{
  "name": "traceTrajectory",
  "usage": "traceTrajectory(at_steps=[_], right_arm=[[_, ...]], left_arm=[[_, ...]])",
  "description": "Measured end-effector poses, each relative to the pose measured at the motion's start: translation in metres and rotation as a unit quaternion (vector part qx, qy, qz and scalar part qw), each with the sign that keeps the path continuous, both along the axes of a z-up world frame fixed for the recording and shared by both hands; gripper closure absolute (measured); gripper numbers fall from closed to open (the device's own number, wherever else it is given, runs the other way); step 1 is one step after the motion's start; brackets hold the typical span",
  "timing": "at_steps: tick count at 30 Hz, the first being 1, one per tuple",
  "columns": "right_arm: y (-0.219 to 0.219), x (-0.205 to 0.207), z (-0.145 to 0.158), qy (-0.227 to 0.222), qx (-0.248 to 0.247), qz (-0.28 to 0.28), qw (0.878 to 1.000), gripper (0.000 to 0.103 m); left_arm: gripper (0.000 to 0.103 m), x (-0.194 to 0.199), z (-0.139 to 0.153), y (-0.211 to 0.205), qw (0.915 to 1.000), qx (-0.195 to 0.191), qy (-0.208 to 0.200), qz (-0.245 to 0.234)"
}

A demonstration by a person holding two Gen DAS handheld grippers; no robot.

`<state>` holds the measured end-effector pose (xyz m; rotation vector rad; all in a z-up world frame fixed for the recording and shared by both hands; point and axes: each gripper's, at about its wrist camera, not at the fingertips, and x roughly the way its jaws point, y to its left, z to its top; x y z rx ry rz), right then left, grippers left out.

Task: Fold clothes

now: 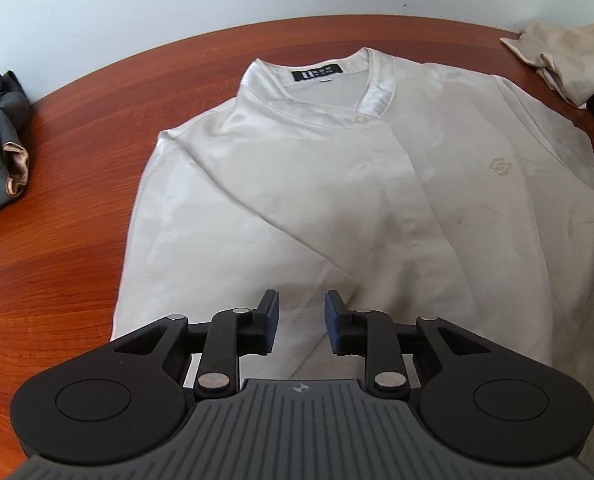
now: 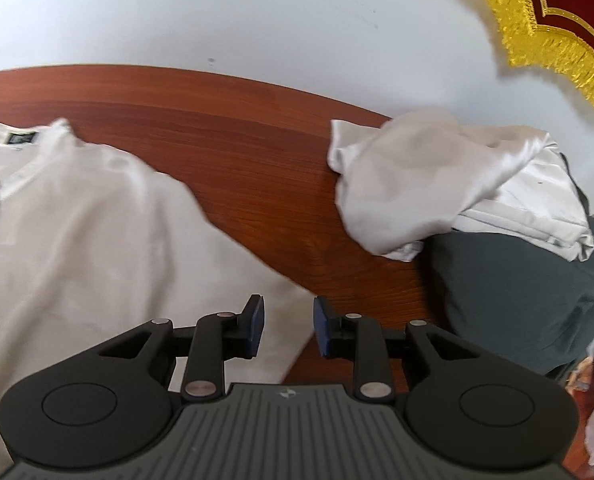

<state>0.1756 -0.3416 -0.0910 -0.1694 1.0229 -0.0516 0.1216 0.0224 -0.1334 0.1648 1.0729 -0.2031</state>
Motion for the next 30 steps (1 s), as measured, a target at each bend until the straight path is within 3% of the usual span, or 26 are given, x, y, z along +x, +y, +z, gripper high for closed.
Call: traceTrajectory(at_steps=[14, 16, 17, 18, 20, 30], right_arm=[[0.043, -0.035, 0.016, -0.002, 0.051, 0.044, 0.998, 0.066], [0.045, -0.038, 0.015, 0.001, 0.057, 0.046, 0.997, 0.066], [0.046, -0.039, 0.014, 0.002, 0.059, 0.047, 0.997, 0.066], [0.047, -0.040, 0.013, 0.004, 0.061, 0.047, 0.997, 0.066], [0.049, -0.043, 0.011, 0.007, 0.064, 0.048, 0.997, 0.066], [0.052, -0.048, 0.003, 0.017, 0.074, 0.048, 0.996, 0.066]], left_arm=[[0.073, 0.007, -0.015, -0.023, 0.9998, 0.006, -0.003, -0.017], [0.078, 0.006, -0.015, -0.024, 0.9997, 0.008, -0.006, -0.023], [0.089, 0.006, -0.015, -0.025, 0.9996, 0.013, -0.008, -0.024], [0.093, 0.006, -0.015, -0.025, 0.9993, 0.023, -0.013, -0.025], [0.098, 0.006, -0.014, -0.024, 0.9993, 0.025, -0.013, -0.024], [0.099, 0.001, 0.014, 0.003, 0.9985, 0.022, -0.046, 0.017]])
